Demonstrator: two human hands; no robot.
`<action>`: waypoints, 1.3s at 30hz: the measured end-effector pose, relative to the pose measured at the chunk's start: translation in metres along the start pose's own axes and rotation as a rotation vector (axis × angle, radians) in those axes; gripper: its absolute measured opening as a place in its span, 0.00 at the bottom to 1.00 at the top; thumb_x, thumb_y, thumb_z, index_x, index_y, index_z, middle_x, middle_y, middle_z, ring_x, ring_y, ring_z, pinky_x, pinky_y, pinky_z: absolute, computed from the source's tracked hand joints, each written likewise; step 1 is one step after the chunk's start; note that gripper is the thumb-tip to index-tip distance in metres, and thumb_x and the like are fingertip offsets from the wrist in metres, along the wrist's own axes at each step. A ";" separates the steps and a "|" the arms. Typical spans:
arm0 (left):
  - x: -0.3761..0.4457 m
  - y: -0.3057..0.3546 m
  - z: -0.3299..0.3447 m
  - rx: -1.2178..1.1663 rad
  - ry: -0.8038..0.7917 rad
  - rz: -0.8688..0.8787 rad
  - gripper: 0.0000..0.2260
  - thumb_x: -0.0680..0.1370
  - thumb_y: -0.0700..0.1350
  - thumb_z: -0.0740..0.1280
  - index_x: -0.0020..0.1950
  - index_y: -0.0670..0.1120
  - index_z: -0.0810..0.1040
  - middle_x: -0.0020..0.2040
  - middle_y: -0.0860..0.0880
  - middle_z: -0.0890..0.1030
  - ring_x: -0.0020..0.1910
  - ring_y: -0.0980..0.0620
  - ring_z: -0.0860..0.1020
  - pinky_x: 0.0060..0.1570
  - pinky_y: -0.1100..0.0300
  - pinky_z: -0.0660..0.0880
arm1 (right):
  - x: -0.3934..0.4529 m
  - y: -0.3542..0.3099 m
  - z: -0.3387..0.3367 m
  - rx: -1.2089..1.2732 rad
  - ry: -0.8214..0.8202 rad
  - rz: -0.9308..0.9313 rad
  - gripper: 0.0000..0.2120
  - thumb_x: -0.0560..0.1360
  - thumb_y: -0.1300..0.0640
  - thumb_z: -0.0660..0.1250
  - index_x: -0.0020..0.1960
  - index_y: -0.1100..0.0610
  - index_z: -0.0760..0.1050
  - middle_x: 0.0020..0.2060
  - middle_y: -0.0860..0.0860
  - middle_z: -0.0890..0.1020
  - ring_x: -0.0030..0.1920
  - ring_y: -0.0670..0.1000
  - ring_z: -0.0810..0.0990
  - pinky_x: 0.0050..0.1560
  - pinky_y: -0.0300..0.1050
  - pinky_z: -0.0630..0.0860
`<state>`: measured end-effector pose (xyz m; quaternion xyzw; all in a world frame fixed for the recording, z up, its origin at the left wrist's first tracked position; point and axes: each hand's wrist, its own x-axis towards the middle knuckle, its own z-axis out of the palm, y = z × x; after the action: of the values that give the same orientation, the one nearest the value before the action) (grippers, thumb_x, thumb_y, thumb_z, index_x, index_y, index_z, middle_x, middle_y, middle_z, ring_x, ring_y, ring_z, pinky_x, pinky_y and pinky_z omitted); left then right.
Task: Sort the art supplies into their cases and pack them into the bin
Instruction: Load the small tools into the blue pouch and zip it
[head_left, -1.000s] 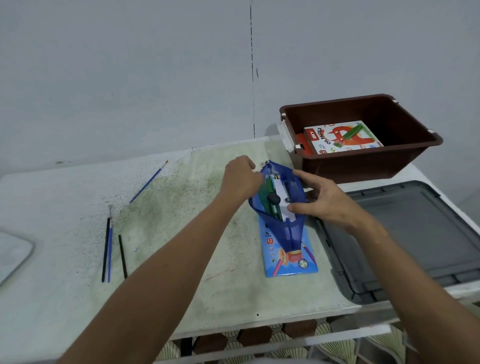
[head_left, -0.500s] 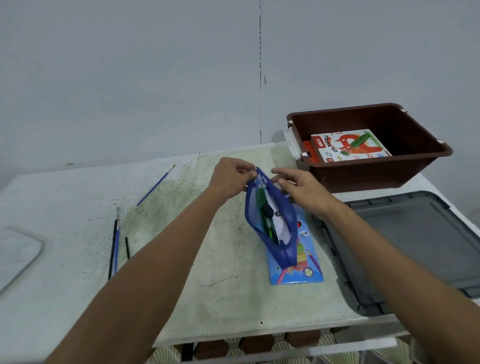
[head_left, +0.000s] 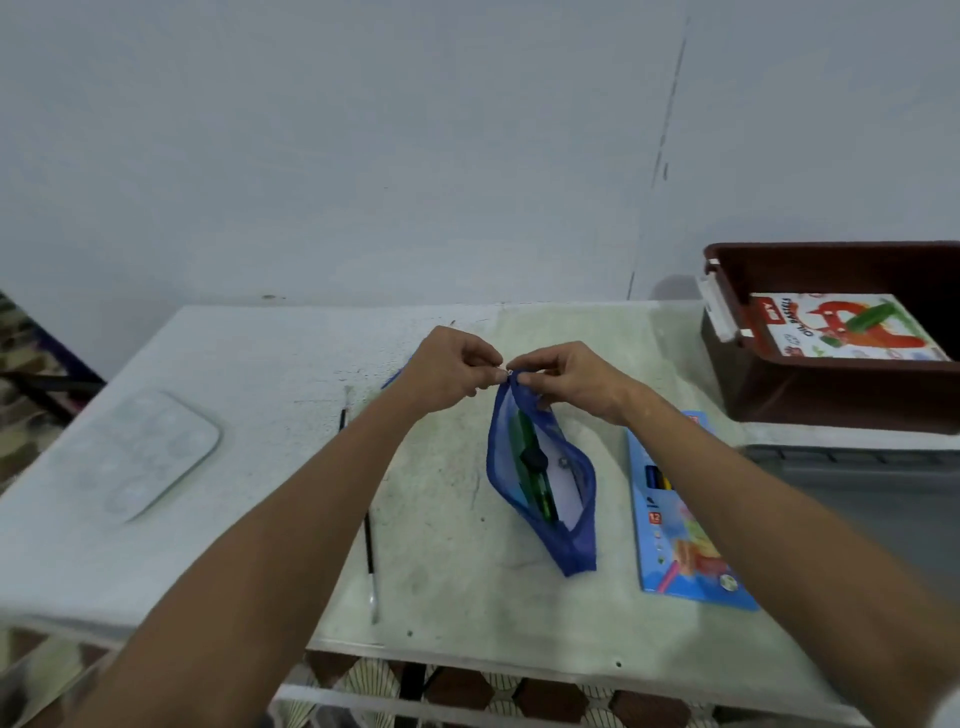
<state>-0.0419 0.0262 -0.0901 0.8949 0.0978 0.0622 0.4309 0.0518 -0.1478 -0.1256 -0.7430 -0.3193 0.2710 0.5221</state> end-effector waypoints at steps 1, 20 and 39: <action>-0.001 -0.004 -0.003 0.087 0.000 0.029 0.07 0.74 0.43 0.73 0.48 0.41 0.83 0.37 0.45 0.83 0.31 0.56 0.78 0.35 0.62 0.77 | 0.003 -0.001 0.005 -0.008 -0.005 0.004 0.11 0.76 0.62 0.67 0.59 0.58 0.79 0.42 0.49 0.83 0.36 0.43 0.78 0.43 0.41 0.80; -0.067 -0.083 -0.069 0.383 -0.128 0.340 0.06 0.78 0.42 0.67 0.47 0.43 0.83 0.40 0.50 0.81 0.40 0.54 0.76 0.42 0.62 0.73 | 0.046 0.020 0.011 -0.036 0.476 0.124 0.06 0.77 0.60 0.66 0.53 0.60 0.79 0.44 0.54 0.79 0.43 0.50 0.76 0.40 0.38 0.74; -0.062 -0.116 -0.045 -0.128 -0.026 -0.099 0.26 0.70 0.47 0.76 0.66 0.54 0.72 0.55 0.54 0.79 0.45 0.58 0.82 0.45 0.67 0.78 | 0.017 0.036 0.017 -0.028 0.293 0.108 0.27 0.70 0.61 0.74 0.66 0.54 0.68 0.54 0.56 0.80 0.53 0.54 0.81 0.51 0.48 0.79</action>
<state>-0.1251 0.1170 -0.1542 0.8604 0.1321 0.0355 0.4909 0.0577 -0.1336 -0.1656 -0.7978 -0.2030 0.1831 0.5374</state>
